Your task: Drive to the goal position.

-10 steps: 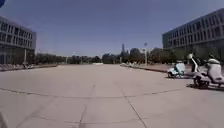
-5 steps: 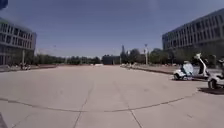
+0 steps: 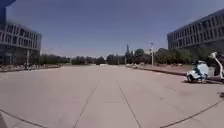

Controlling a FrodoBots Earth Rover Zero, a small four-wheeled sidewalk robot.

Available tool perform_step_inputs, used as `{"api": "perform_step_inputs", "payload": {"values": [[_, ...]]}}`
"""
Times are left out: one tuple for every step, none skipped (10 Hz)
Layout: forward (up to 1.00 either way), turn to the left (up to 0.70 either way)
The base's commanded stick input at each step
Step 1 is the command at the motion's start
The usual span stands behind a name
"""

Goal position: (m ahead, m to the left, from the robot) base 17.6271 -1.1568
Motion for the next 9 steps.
{"api": "perform_step_inputs", "payload": {"values": [[1.0, 0.0], [1.0, 0.0], [1.0, 0.0], [1.0, 0.0], [1.0, 0.0], [1.0, 0.0], [1.0, 0.0], [1.0, 0.0], [1.0, 0.0]]}}
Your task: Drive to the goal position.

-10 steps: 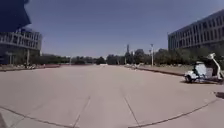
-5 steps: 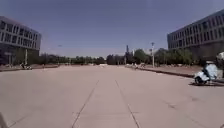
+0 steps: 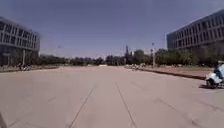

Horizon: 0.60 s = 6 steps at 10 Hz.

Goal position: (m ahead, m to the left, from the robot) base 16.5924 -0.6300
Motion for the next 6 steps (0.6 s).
{"api": "perform_step_inputs", "payload": {"values": [[1.0, 0.0], [1.0, 0.0], [1.0, 0.0], [1.0, 0.0], [1.0, 0.0], [1.0, 0.0]]}}
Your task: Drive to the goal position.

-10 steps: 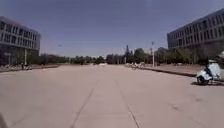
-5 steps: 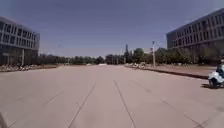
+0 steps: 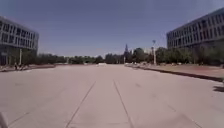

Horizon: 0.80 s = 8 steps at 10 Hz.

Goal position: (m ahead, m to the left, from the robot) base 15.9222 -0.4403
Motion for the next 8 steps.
{"api": "perform_step_inputs", "payload": {"values": [[1.0, 0.0], [1.0, 0.0], [1.0, 0.0], [1.0, 0.0], [1.0, 0.0], [1.0, 0.0], [1.0, 0.0], [1.0, 0.0]]}}
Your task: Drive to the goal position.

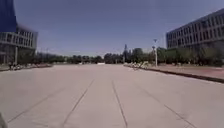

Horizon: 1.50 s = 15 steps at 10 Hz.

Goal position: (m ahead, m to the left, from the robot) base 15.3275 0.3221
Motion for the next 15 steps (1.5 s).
{"api": "perform_step_inputs", "payload": {"values": [[1.0, 0.0], [1.0, 0.0], [1.0, 0.0], [1.0, 0.0], [1.0, 0.0], [1.0, 0.0], [1.0, 0.0], [1.0, 0.0], [1.0, 0.0], [1.0, 0.0], [1.0, 0.0], [1.0, 0.0], [1.0, 0.0], [1.0, 0.0], [1.0, 0.0]]}}
